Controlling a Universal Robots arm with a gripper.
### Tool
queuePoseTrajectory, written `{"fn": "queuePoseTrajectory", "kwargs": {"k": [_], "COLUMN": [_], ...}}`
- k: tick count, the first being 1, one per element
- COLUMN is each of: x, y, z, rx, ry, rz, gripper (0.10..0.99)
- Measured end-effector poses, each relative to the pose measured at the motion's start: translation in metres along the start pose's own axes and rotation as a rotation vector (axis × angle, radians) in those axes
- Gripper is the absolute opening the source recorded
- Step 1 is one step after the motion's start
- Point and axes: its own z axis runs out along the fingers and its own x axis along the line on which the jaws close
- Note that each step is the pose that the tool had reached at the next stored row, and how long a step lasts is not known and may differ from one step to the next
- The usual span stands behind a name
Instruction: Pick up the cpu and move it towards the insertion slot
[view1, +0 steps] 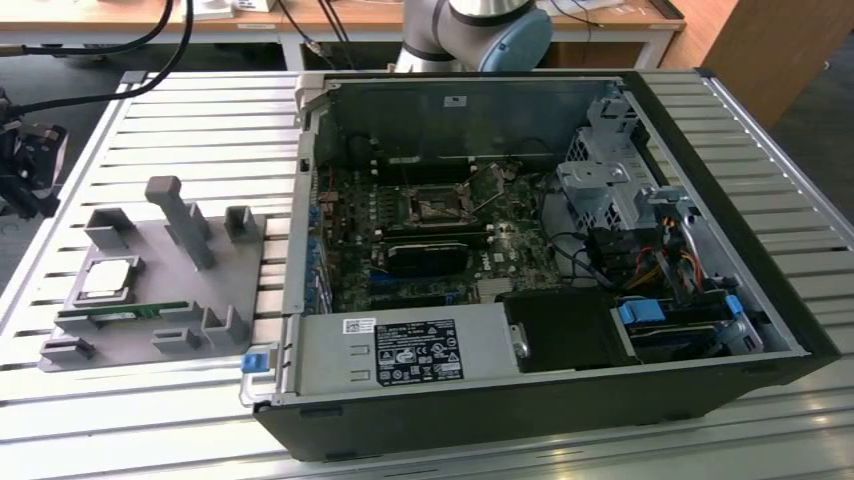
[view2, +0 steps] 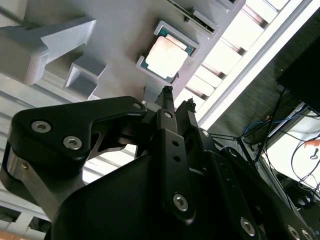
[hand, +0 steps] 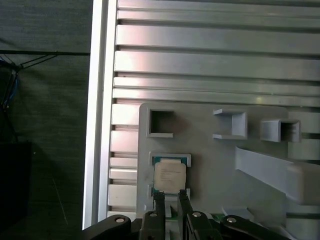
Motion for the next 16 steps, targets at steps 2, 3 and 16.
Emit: {"fn": "queuePoseTrajectory", "kwargs": {"k": [2,3,16], "x": [0.0006,0.001,0.0023], "y": [-0.0001,-0.0002,-0.0009], "z": [0.0009,0.0013,0.0066], "rx": [0.0,0.0,0.0], "ry": [-0.0001,0.0001,0.0], "rz": [0.0,0.0,0.0], "gripper": [0.247,0.247,0.247]}}
